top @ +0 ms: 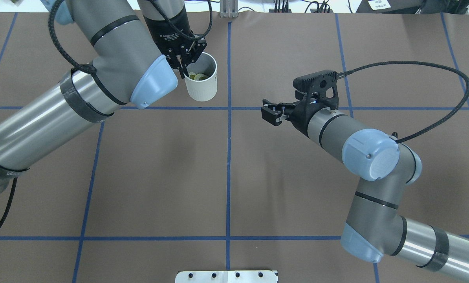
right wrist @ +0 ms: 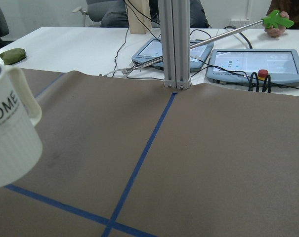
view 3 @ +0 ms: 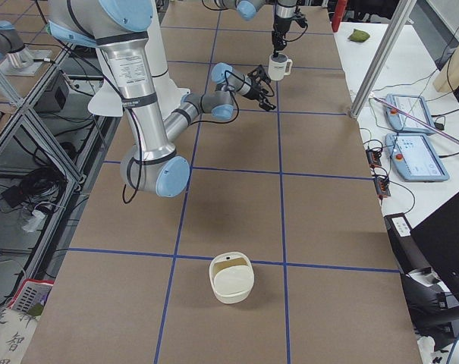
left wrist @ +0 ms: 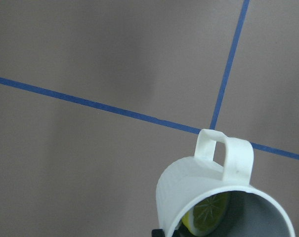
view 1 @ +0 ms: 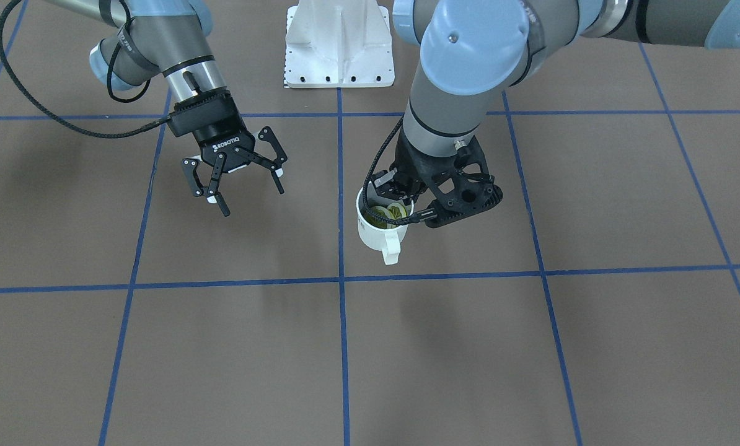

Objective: Left arm hands cup to right arm to dump lemon

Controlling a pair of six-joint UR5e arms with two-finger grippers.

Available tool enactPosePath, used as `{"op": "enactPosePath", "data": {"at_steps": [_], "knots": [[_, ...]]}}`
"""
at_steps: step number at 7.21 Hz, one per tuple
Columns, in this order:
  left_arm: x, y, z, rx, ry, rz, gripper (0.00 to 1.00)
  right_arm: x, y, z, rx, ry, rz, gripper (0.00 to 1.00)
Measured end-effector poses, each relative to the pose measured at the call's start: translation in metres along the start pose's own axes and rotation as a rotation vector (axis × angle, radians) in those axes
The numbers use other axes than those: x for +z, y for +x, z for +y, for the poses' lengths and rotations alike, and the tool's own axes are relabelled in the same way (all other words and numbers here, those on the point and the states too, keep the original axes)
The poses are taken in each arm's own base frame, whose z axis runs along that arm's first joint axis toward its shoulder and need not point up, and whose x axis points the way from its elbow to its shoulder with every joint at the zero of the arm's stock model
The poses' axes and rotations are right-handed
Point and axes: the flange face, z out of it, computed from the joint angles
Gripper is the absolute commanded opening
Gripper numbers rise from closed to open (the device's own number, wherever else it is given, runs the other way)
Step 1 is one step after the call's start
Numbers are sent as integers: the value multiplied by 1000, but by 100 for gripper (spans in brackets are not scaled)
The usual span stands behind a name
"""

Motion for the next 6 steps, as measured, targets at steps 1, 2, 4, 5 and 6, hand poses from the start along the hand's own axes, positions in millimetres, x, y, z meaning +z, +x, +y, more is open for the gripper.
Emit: {"op": "enactPosePath", "data": {"at_steps": [1, 2, 4, 5, 6], "knots": [[0, 6, -3, -18, 0, -7, 0, -4, -13, 6, -1, 33, 6, 100], [-3, 16, -4, -50, 0, -7, 0, -8, -32, 14, -6, 72, 16, 100], [-10, 30, -3, -105, -4, -1, 0, -16, -66, 32, -17, 122, 24, 100], [-11, 34, 0, -122, -8, 4, 0, -17, -78, 40, -21, 139, 31, 100], [-13, 38, 6, -132, -21, 11, 0, -17, -87, 48, -25, 160, 47, 100]]}}
